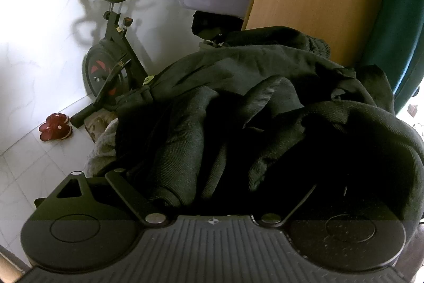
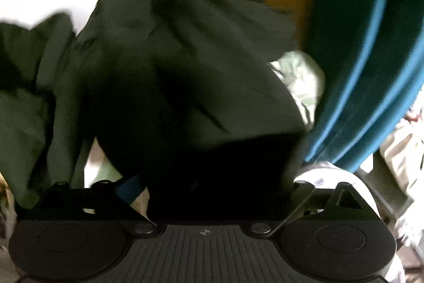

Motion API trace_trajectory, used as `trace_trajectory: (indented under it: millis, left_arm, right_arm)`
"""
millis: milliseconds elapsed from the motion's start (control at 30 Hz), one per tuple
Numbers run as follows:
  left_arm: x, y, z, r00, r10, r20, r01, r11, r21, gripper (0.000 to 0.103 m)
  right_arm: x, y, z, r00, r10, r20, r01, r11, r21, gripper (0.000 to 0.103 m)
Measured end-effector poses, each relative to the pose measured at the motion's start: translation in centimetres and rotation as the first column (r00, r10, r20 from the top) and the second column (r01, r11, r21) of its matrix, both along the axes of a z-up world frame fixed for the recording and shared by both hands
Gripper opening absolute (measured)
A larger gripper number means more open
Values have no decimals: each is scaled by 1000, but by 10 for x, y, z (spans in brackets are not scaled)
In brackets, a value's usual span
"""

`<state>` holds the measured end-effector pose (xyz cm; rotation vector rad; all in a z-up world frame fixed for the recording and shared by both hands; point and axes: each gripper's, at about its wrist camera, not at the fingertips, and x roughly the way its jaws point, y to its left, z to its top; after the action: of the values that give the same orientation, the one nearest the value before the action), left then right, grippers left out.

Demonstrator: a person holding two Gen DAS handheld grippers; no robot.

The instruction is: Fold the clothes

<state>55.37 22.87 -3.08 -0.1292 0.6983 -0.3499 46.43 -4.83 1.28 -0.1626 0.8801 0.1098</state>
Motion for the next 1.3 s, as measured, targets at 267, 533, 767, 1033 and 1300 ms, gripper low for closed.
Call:
trace_trajectory:
  millis: [267, 533, 767, 1033, 1300]
  left_arm:
    - [-1, 1, -1, 1000, 1, 2, -1, 1000, 1, 91]
    - [-1, -1, 0, 1000, 9, 5, -9, 1000, 4, 91]
    - [4, 5, 1, 999, 46, -12, -46, 999, -15, 91]
    - [6, 2, 1, 998, 54, -19, -54, 999, 0, 92]
    - [7, 2, 0, 998, 56, -22, -56, 998, 2, 94]
  right_arm:
    - [-3, -7, 31, 989, -37, 143, 19, 992, 121, 15]
    - [34, 20, 97, 914, 46, 404, -154, 958, 240, 14]
    - [75, 55, 64, 931, 119, 345, -207, 951, 231, 15]
    - [88, 78, 45, 924, 205, 324, -262, 954, 145, 38]
    - [32, 72, 72, 903, 188, 387, -243, 965, 99, 68]
